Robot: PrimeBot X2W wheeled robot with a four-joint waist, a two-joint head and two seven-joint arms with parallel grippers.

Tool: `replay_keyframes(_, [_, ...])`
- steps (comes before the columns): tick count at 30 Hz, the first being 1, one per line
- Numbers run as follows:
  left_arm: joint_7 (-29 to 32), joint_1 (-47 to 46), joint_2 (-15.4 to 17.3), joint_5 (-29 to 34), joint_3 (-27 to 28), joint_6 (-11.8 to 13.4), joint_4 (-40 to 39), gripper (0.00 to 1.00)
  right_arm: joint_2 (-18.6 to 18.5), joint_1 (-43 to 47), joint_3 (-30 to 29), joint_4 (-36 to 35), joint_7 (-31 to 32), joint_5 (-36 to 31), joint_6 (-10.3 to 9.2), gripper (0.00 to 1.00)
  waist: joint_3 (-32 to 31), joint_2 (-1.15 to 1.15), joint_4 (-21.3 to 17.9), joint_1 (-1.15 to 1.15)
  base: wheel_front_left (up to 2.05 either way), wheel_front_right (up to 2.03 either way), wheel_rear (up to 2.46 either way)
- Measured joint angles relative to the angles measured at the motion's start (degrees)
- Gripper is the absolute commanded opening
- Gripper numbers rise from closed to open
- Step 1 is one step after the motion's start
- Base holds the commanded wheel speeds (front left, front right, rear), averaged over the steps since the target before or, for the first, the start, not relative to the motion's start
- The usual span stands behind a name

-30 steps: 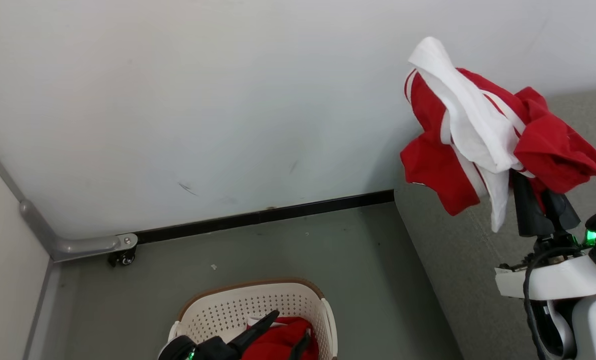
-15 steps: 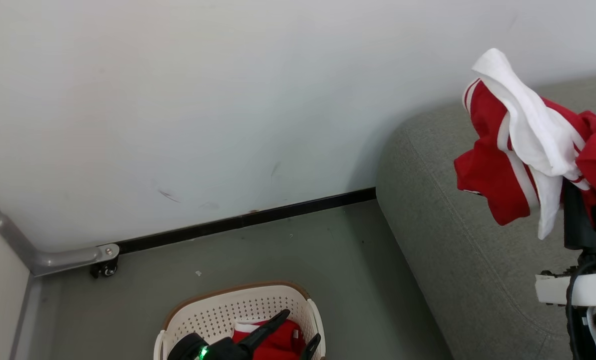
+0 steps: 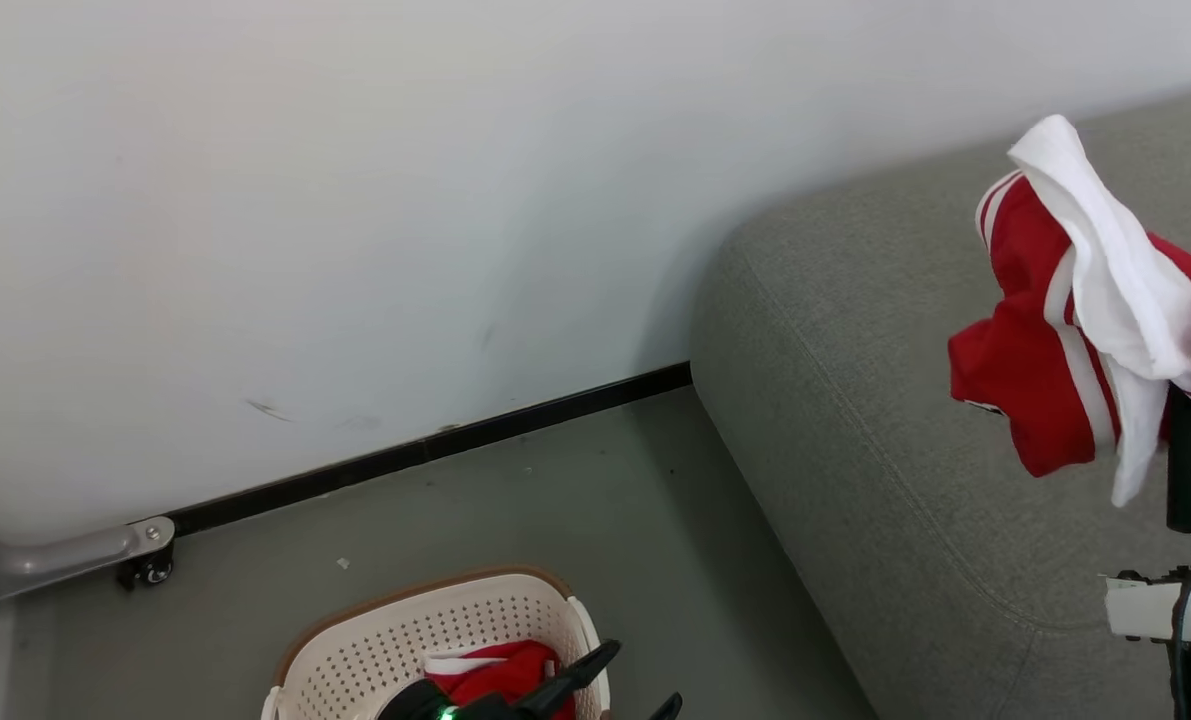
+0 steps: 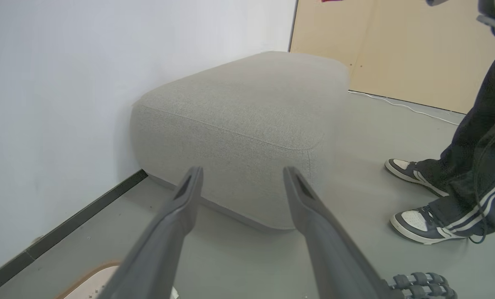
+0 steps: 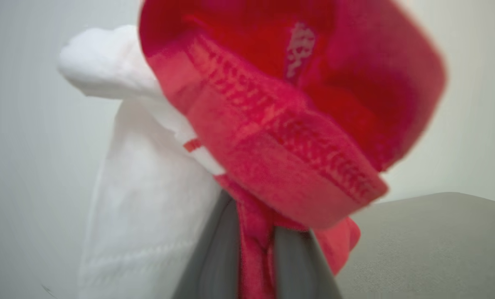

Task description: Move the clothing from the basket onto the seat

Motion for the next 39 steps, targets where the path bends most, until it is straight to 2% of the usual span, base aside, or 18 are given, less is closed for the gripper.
replay_keyframes(18, [0.00, 0.01, 0.52, 0.12, -0.56, -0.01, 0.38, 1.00, 0.08, 1.35, -0.86, 0.45, 0.00, 3.85, 0.00, 0.00, 2.03, 0.00, -6.72, 0.00, 0.00, 0.00, 0.00])
replay_keyframes(39, [0.00, -0.24, 2.08, 1.19, -1.56, 0.00, 0.51, 1.00, 0.21, 1.29, -4.45, 1.99, 0.00, 8.47, -0.03, 0.00, 6.17, 0.00, -13.48, 0.00, 0.00, 0.00, 0.00])
